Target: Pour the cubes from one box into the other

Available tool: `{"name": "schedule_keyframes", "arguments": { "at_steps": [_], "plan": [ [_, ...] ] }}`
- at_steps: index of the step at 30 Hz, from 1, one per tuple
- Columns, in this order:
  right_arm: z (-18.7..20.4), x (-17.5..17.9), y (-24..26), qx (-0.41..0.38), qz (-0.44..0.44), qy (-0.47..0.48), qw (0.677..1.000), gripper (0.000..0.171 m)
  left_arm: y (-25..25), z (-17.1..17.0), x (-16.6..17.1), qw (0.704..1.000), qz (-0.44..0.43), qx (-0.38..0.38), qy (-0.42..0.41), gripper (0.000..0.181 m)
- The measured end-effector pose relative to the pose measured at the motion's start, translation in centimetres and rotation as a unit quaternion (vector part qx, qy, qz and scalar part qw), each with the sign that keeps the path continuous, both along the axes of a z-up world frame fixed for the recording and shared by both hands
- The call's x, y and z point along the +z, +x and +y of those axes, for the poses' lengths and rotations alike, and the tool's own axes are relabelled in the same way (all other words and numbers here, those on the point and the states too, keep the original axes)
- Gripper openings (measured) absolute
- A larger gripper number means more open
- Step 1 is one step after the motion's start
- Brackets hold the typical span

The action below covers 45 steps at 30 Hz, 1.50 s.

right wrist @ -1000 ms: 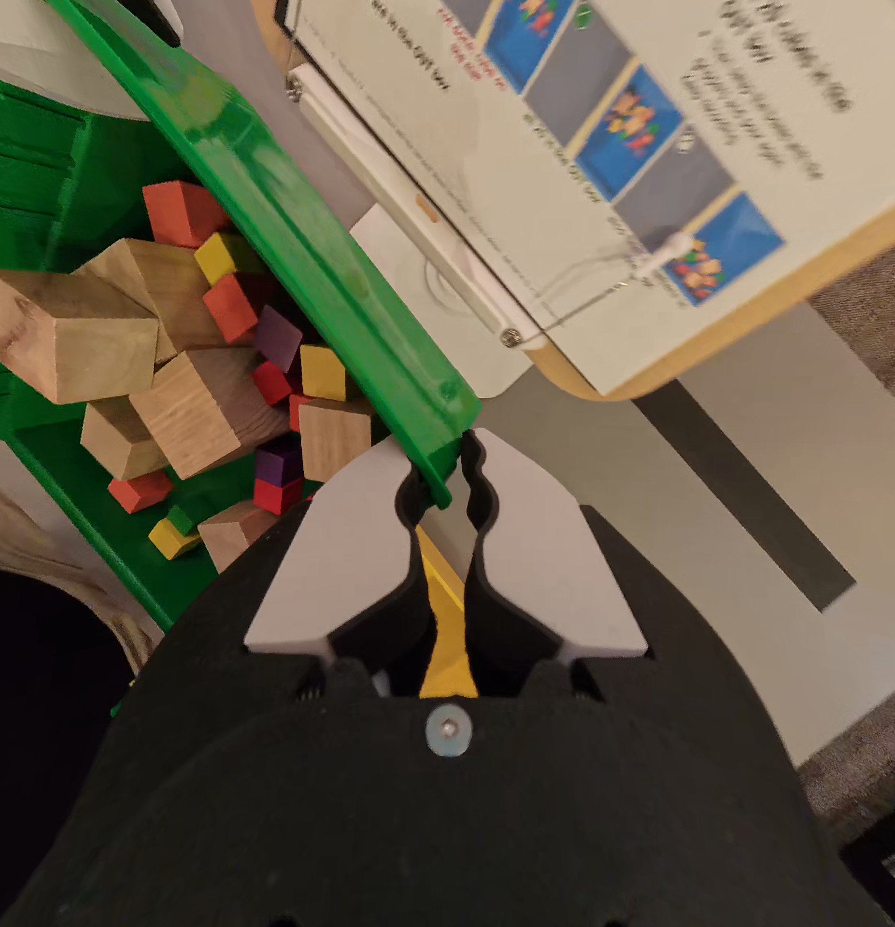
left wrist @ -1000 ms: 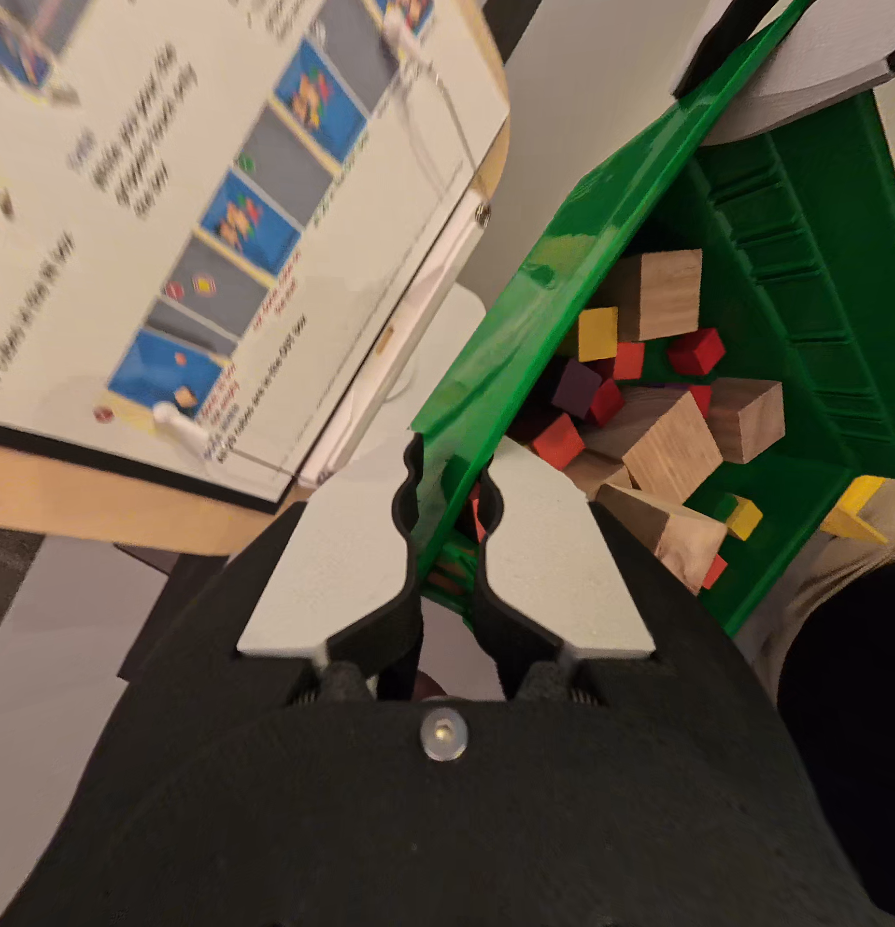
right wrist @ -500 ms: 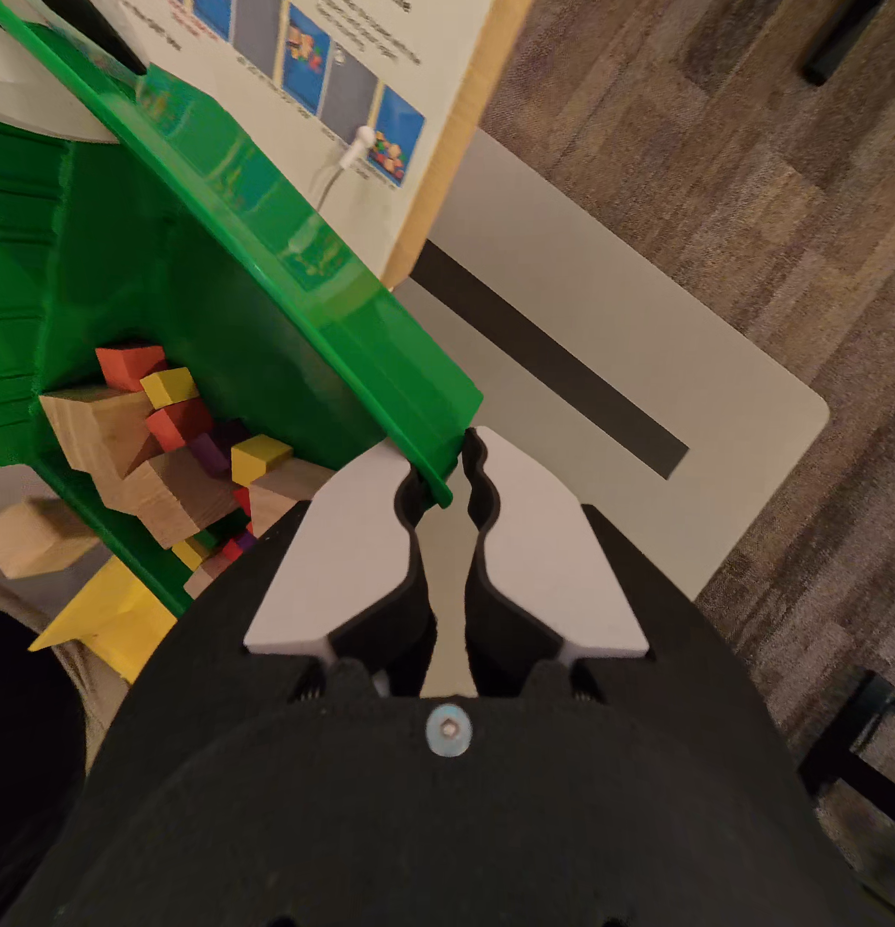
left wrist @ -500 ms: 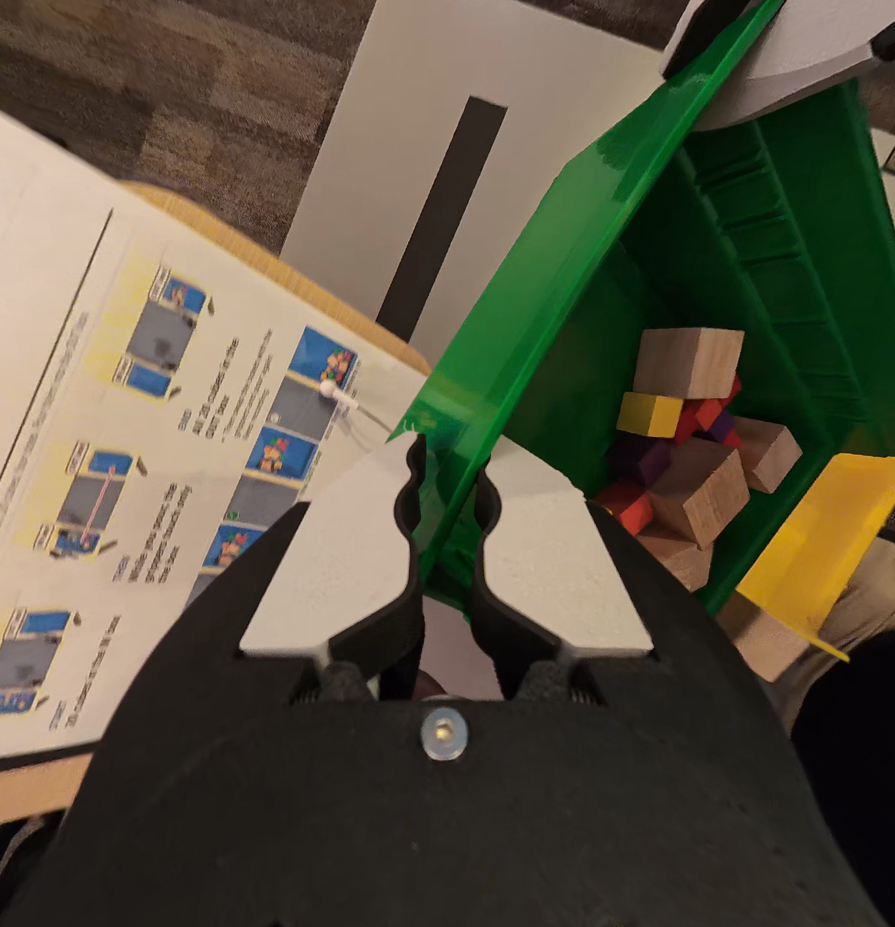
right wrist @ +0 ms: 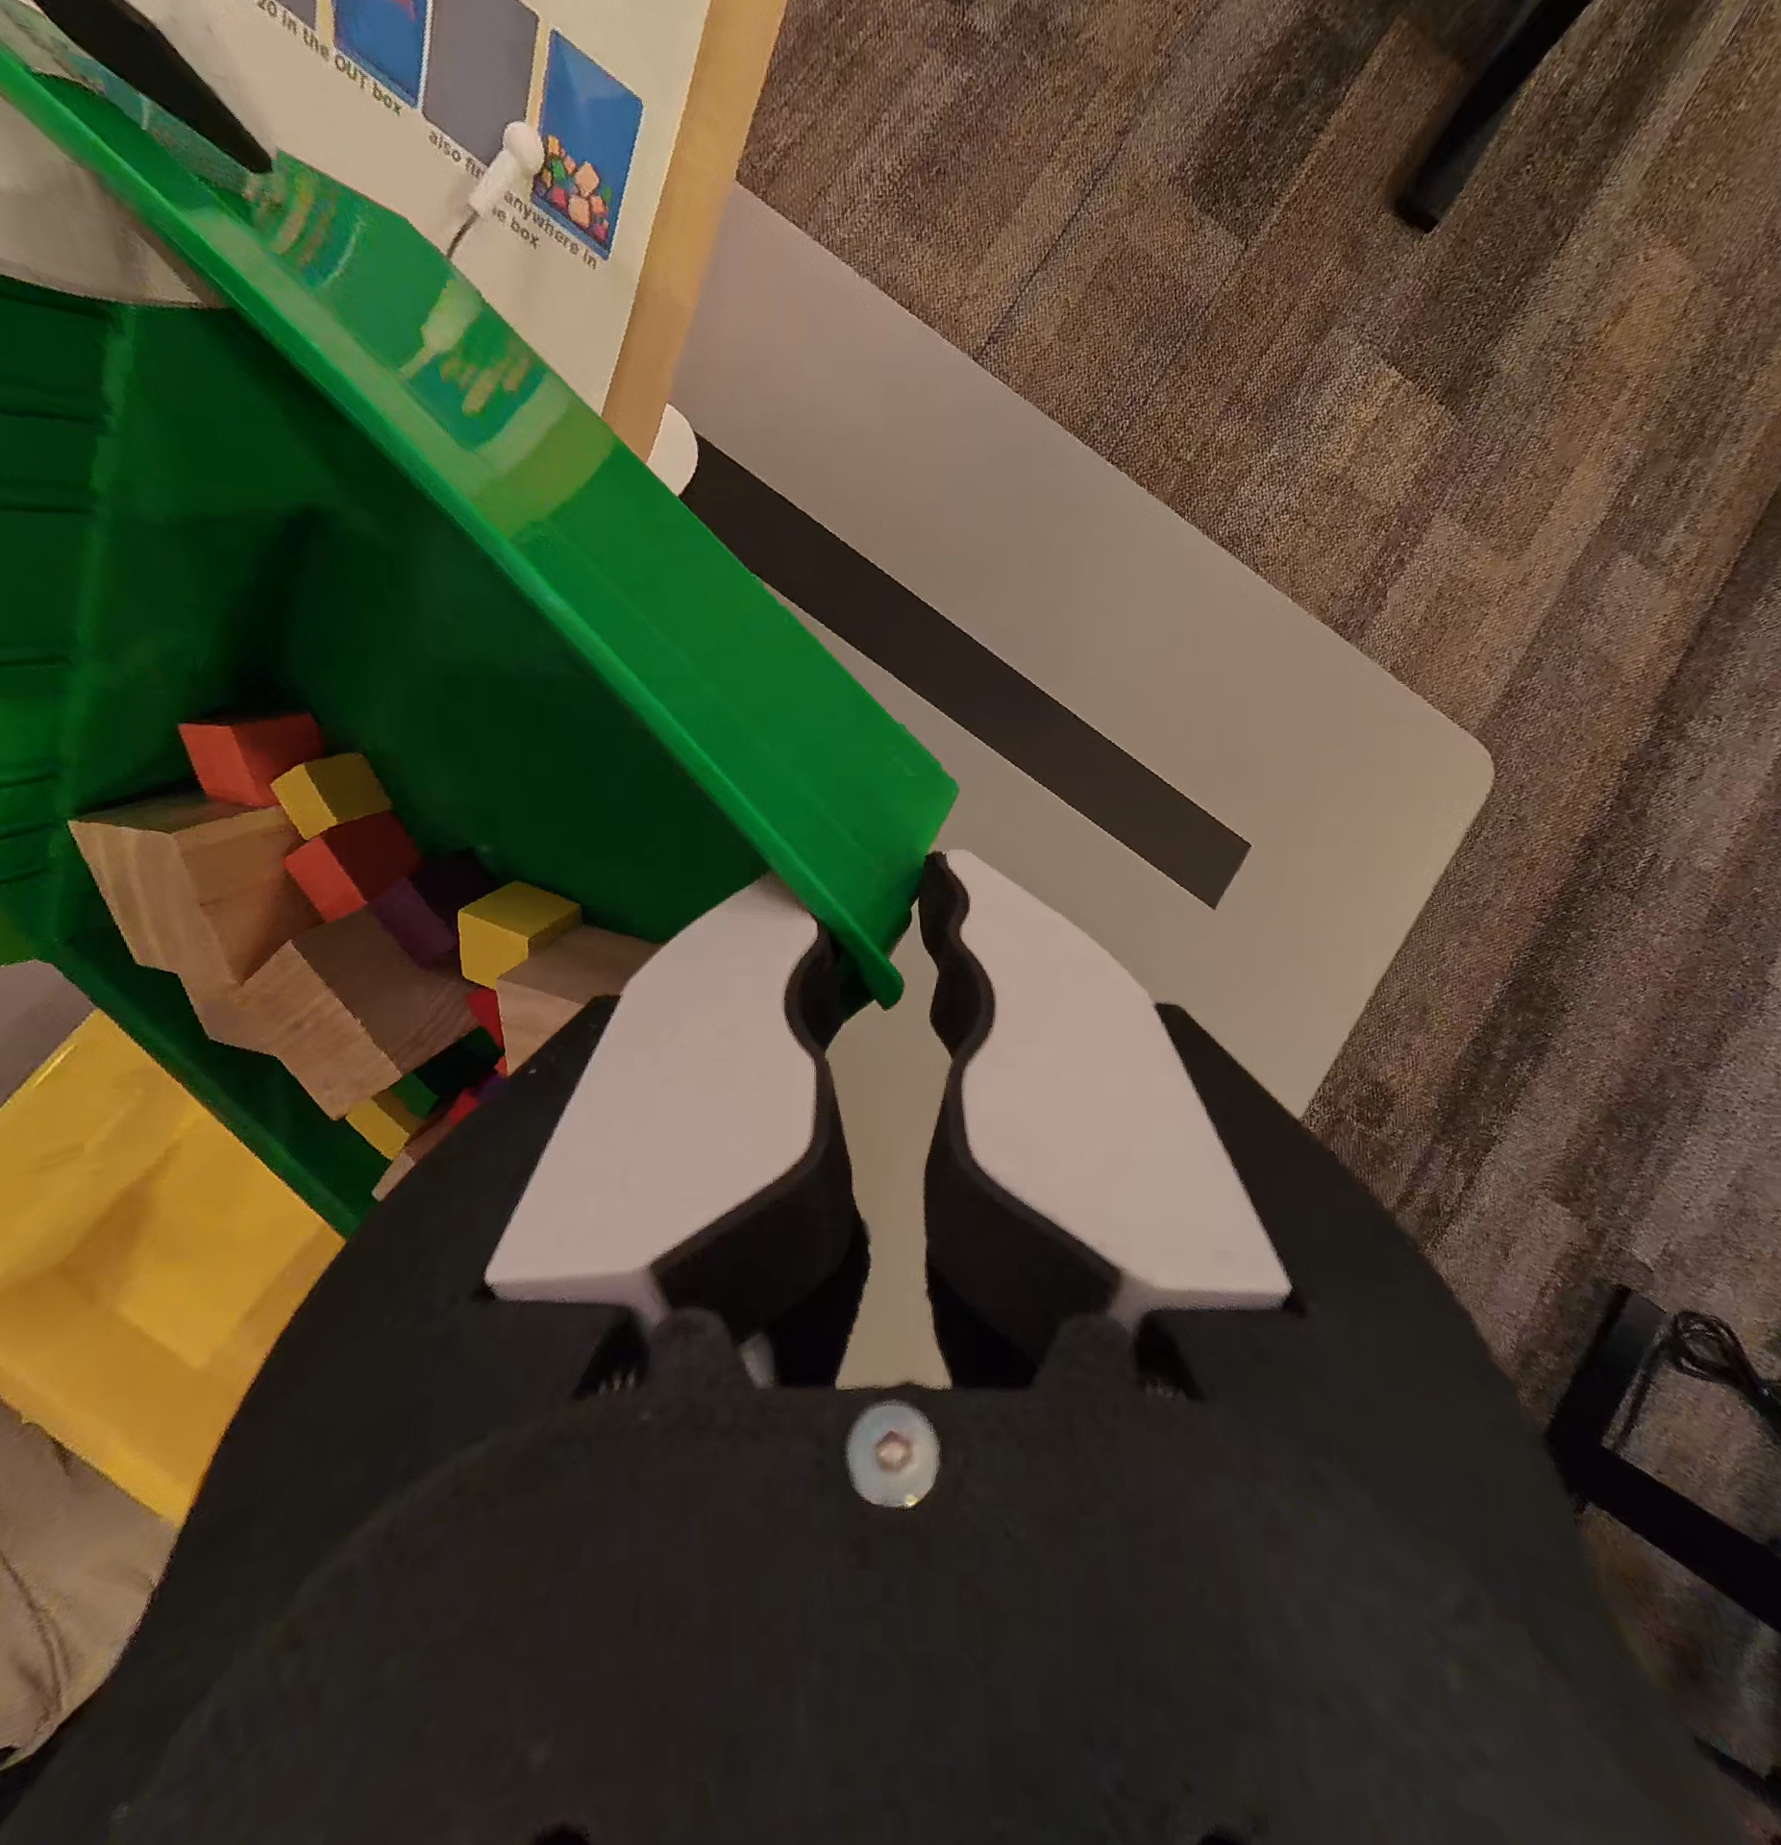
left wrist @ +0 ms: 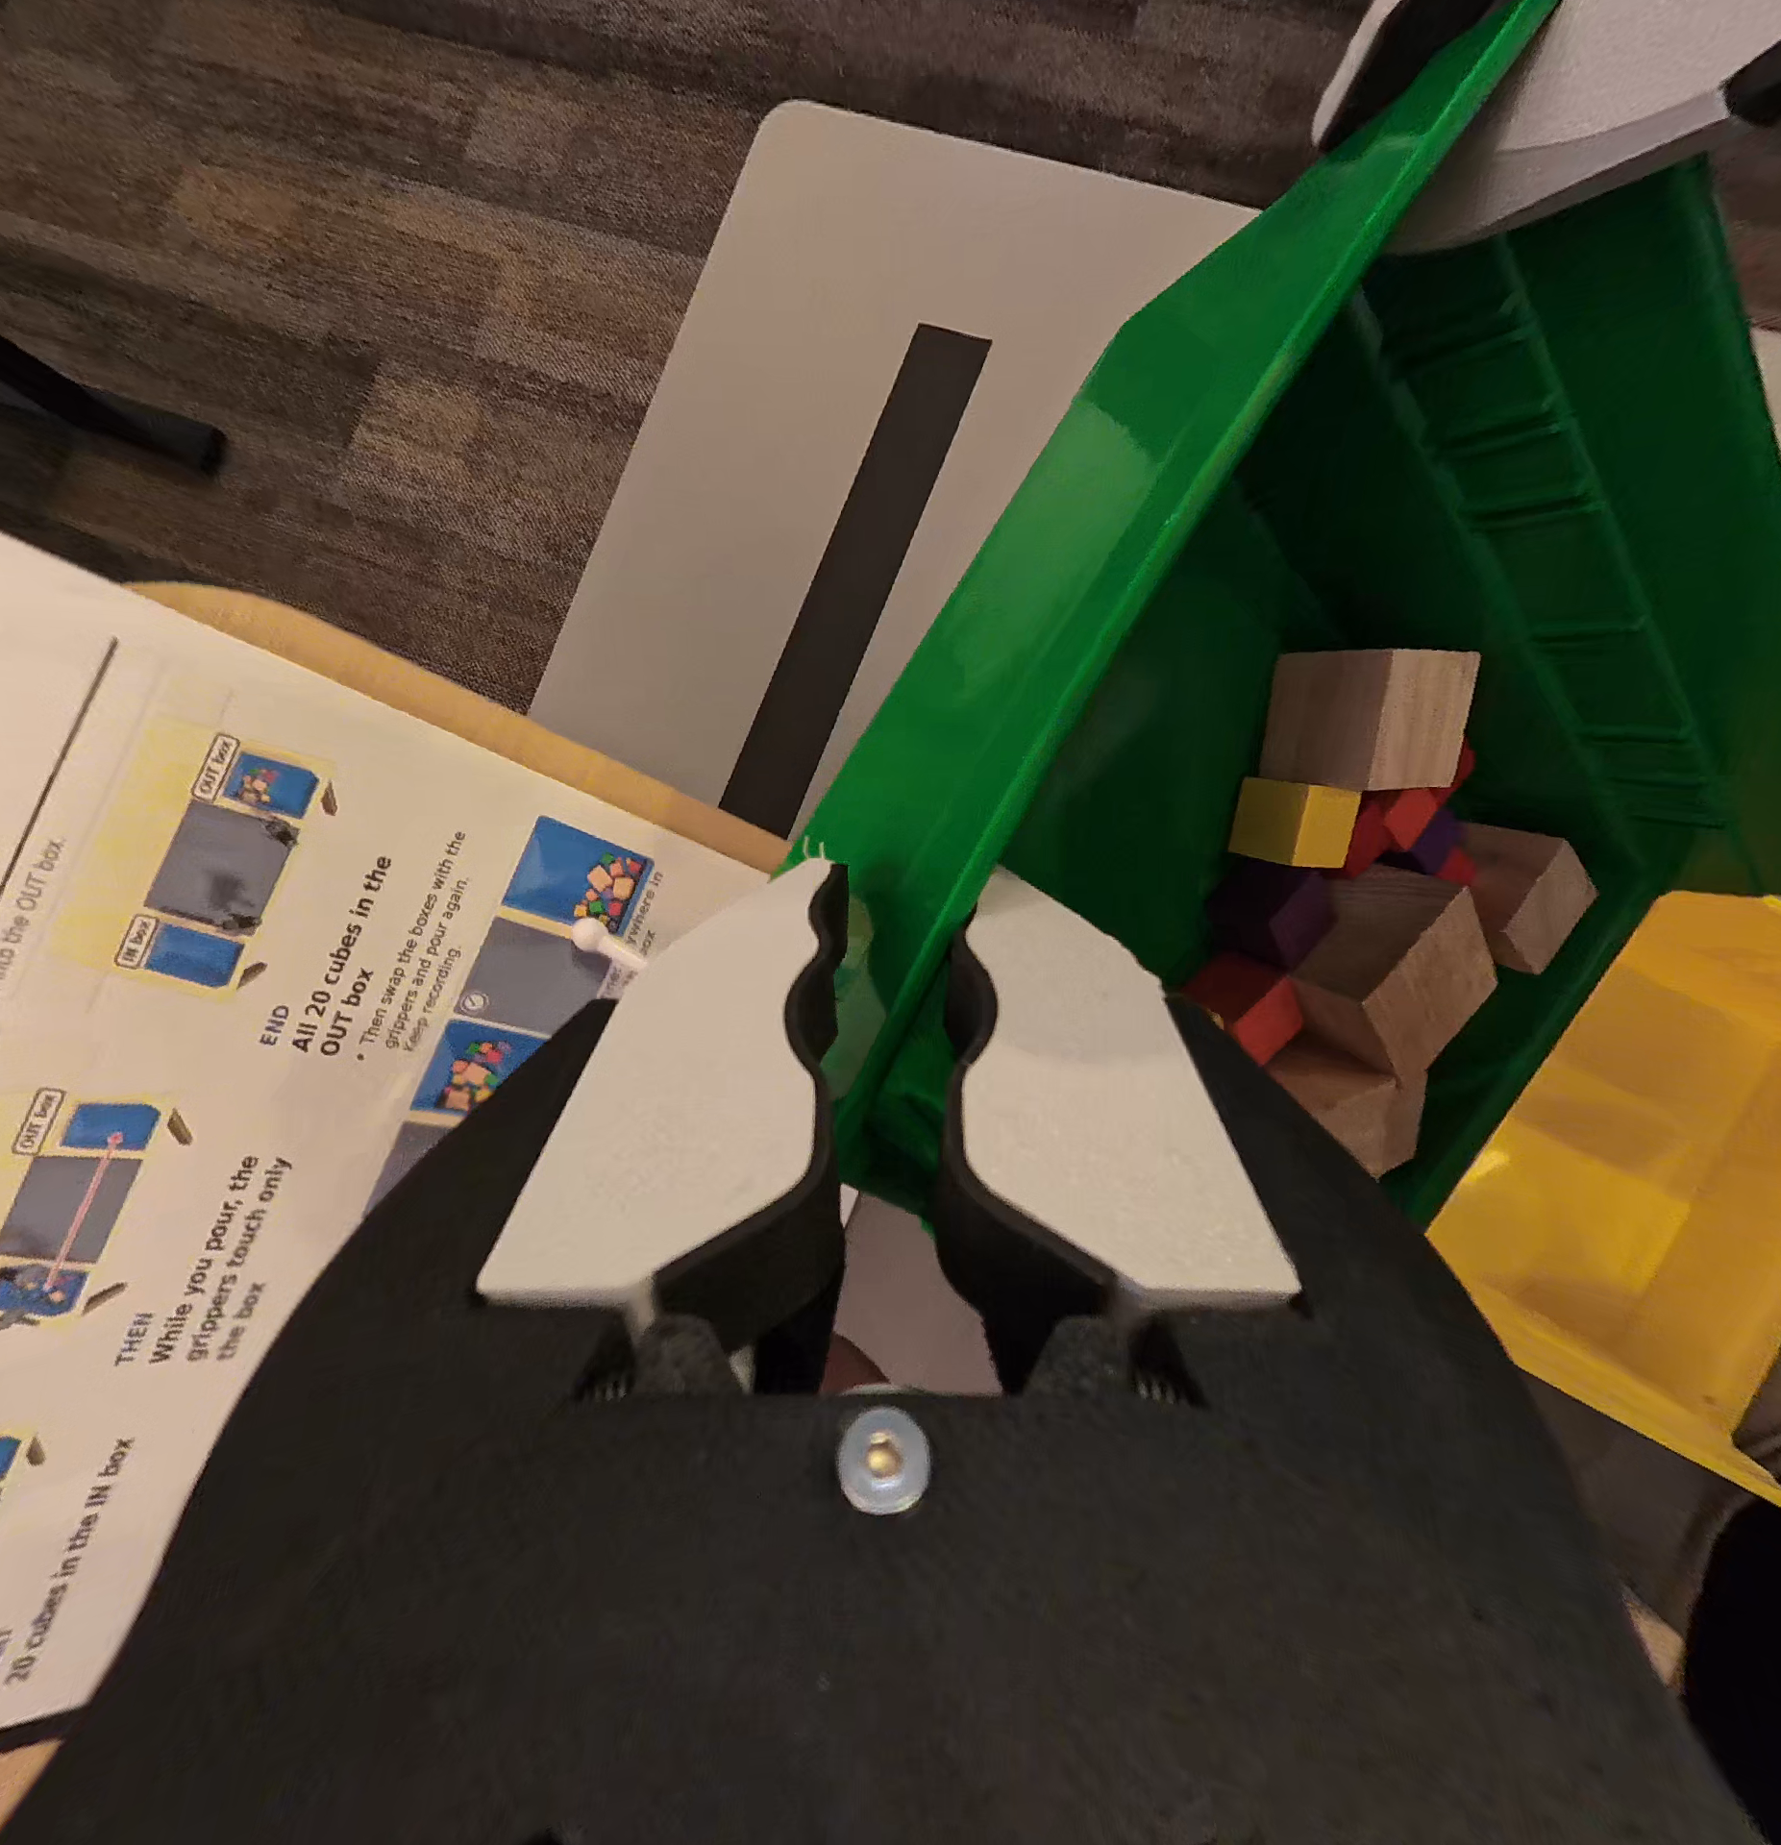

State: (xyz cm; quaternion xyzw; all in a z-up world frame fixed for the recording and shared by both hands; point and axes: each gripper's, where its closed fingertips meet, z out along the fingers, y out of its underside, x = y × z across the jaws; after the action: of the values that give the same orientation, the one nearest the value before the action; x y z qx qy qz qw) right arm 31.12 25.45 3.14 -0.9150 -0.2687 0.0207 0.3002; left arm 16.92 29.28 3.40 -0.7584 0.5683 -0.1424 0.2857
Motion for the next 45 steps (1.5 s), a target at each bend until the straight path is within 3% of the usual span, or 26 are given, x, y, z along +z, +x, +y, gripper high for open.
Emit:
{"name": "schedule_keyframes", "arguments": {
  "at_steps": [12,20,31,45],
  "plan": [
    [-0.9,2.6,-0.3,-0.002,0.001,0.043,0.999,0.01,-0.3,-1.1,2.0,0.999,-0.028,0.007,0.038,0.017],
    [-3.6,4.7,1.2,-0.027,-0.02,0.132,0.991,0.01,1.3,-3.3,4.3,0.99,-0.051,0.003,0.128,0.017],
    [-8.1,7.2,1.3,-0.047,-0.031,0.263,0.963,0.011,1.4,-7.8,7.0,0.947,-0.072,0.011,0.313,0.015],
    [-12.6,8.7,0.4,-0.06,-0.039,0.379,0.923,0.011,0.6,-12.6,9.0,0.888,-0.104,0.013,0.447,0.014]
  ]
}}
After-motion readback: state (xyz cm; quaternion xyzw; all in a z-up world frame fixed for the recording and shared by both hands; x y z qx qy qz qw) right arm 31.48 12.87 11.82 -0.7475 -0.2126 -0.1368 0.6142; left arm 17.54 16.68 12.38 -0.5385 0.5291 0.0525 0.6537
